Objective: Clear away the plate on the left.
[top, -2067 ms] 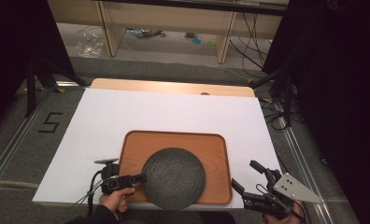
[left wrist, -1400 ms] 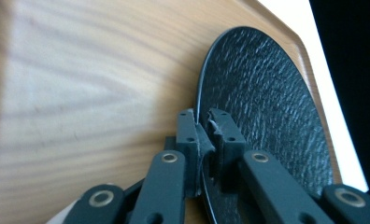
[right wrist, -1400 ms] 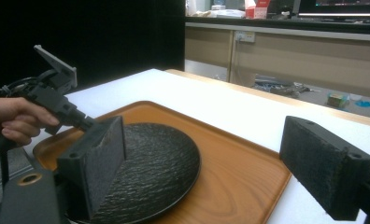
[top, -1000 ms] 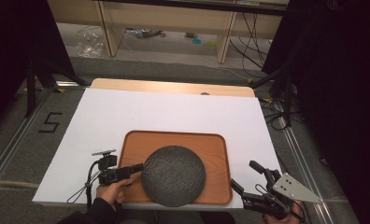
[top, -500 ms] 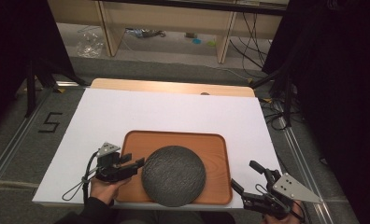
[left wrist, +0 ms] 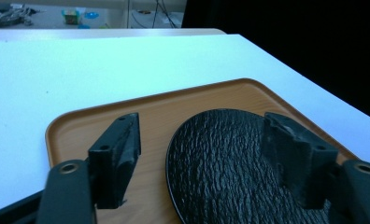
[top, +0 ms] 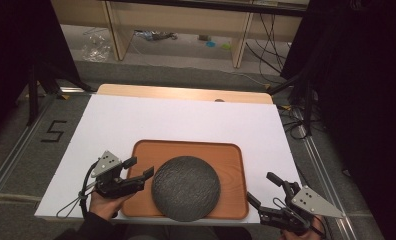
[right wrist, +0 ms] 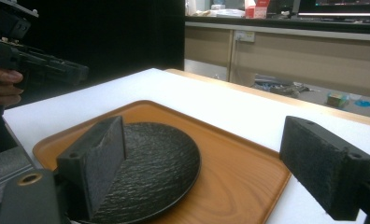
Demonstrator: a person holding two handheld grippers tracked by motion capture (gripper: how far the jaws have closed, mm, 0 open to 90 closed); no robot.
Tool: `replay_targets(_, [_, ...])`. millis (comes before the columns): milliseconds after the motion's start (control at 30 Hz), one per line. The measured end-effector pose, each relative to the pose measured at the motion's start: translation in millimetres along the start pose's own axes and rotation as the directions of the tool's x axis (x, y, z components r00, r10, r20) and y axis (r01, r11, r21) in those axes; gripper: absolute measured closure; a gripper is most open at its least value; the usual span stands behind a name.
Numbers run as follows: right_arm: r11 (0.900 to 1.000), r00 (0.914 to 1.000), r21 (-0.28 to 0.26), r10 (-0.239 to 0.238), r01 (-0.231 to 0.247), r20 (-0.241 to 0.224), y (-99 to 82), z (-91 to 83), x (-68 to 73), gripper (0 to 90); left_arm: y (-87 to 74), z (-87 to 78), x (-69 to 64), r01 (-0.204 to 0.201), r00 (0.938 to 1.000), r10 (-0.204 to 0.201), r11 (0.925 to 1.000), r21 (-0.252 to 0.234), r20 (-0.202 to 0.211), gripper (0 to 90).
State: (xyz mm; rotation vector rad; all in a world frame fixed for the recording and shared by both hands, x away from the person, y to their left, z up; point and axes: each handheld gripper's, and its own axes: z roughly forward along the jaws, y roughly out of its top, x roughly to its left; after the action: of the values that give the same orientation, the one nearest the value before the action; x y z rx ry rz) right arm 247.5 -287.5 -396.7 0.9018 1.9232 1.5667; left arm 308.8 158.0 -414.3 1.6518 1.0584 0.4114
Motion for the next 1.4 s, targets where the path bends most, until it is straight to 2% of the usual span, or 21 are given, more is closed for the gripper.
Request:
replay_targets(167, [0.9999, 1.0000, -0.011, -0.003, 0.003, 0.008, -0.5, 0.7, -0.3, 15.7, 1.6, -7.3, 1.4, -0.043, 0.9988, 0.044, 0.9987, -0.028, 0.020, 23.8])
replay_targets(233, [0.9999, 0.9999, -0.011, -0.012, 0.012, 0.008, -0.5, 0.9, -0.8, 15.7, 2.3, -10.4, 2.0, -0.061, 0.9968, 0.063, 0.9972, -0.042, 0.049, 20.5])
replay_targets(500, [0.9995, 0.9995, -0.006, -0.033, 0.033, -0.001, -0.1, 0.8, -1.9, 15.7, 4.5, -27.6, 2.2, -0.123, 0.9913, 0.128, 0.9866, -0.107, 0.033, 18.8])
replay_targets(733, [0.9993, 0.9994, -0.015, -0.035, 0.035, 0.001, -0.4, 1.8, -1.2, 15.6, 2.9, -39.1, 4.2, -0.116, 0.9923, 0.121, 0.9854, -0.125, 0.029, 18.2])
replay_targets(800, [0.9993, 0.9994, -0.013, -0.034, 0.034, 0.002, -0.3, 1.7, -1.2, 15.6, 2.0, -41.9, 4.2, -0.125, 0.9911, 0.130, 0.9834, -0.132, 0.030, 18.2])
replay_targets(1067, [0.9994, 0.9994, -0.007, -0.034, 0.034, 0.000, -0.4, 1.4, -1.5, 15.7, -3.1, -52.0, -0.1, -0.132, 0.9904, 0.136, 0.9835, -0.123, 0.023, 17.7])
replay_targets(1167, [0.9991, 0.9994, -0.026, -0.033, 0.033, -0.007, -1.0, 2.9, -1.4, 15.7, -4.9, -55.4, -1.8, -0.132, 0.9905, 0.136, 0.9835, -0.124, 0.022, 17.7])
replay_targets(1400, [0.9991, 0.9994, -0.028, -0.034, 0.034, -0.006, -1.0, 2.9, -1.3, 15.7, -4.6, -56.5, -0.1, -0.122, 0.9921, 0.125, 0.9843, -0.128, 0.015, 17.6])
